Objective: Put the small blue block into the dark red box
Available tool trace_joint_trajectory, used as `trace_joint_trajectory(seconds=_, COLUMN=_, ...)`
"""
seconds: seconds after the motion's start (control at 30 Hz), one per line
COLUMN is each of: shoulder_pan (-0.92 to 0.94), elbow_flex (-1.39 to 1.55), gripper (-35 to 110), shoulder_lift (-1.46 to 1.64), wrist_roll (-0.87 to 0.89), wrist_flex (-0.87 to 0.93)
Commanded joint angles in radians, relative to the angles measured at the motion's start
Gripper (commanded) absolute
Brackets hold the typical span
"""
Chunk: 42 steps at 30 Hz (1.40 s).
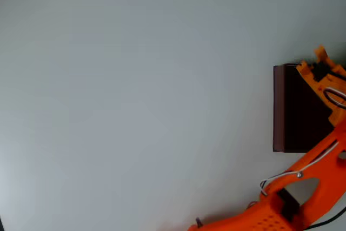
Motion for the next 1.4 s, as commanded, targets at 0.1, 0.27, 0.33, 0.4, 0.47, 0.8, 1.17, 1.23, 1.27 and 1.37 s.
trace_joint_trajectory(seconds=0.1, shoulder_pan=0.029, elbow_flex=0.034, gripper=2, shoulder_lift=0.0, wrist_roll=0.041, wrist_flex=0.011)
trace_joint_trajectory(seconds=0.27, shoulder_pan=0.017, elbow_flex=0.095, gripper=10, shoulder_lift=0.015, wrist_roll=0.061, wrist_flex=0.012)
trace_joint_trajectory(seconds=0.33, shoulder_pan=0.014, elbow_flex=0.135, gripper=12, shoulder_lift=0.041, wrist_roll=0.081, wrist_flex=0.012)
trace_joint_trajectory(seconds=0.4, shoulder_pan=0.014, elbow_flex=0.179, gripper=13, shoulder_lift=0.074, wrist_roll=0.092, wrist_flex=0.012)
trace_joint_trajectory(seconds=0.47, shoulder_pan=0.012, elbow_flex=0.218, gripper=13, shoulder_lift=0.11, wrist_roll=0.094, wrist_flex=0.012)
trace_joint_trajectory(seconds=0.8, shoulder_pan=-0.109, elbow_flex=0.591, gripper=10, shoulder_lift=0.486, wrist_roll=0.04, wrist_flex=-0.017)
trace_joint_trajectory(seconds=1.17, shoulder_pan=-0.374, elbow_flex=1.611, gripper=7, shoulder_lift=1.431, wrist_roll=0.08, wrist_flex=-0.356)
trace_joint_trajectory(seconds=1.23, shoulder_pan=-0.491, elbow_flex=1.772, gripper=7, shoulder_lift=1.626, wrist_roll=0.071, wrist_flex=-0.417)
trace_joint_trajectory(seconds=1.27, shoulder_pan=-0.551, elbow_flex=1.85, gripper=6, shoulder_lift=1.729, wrist_roll=0.069, wrist_flex=-0.437)
trace_joint_trajectory(seconds=1.37, shoulder_pan=-0.718, elbow_flex=2.066, gripper=6, shoulder_lift=2.033, wrist_roll=0.072, wrist_flex=-0.486)
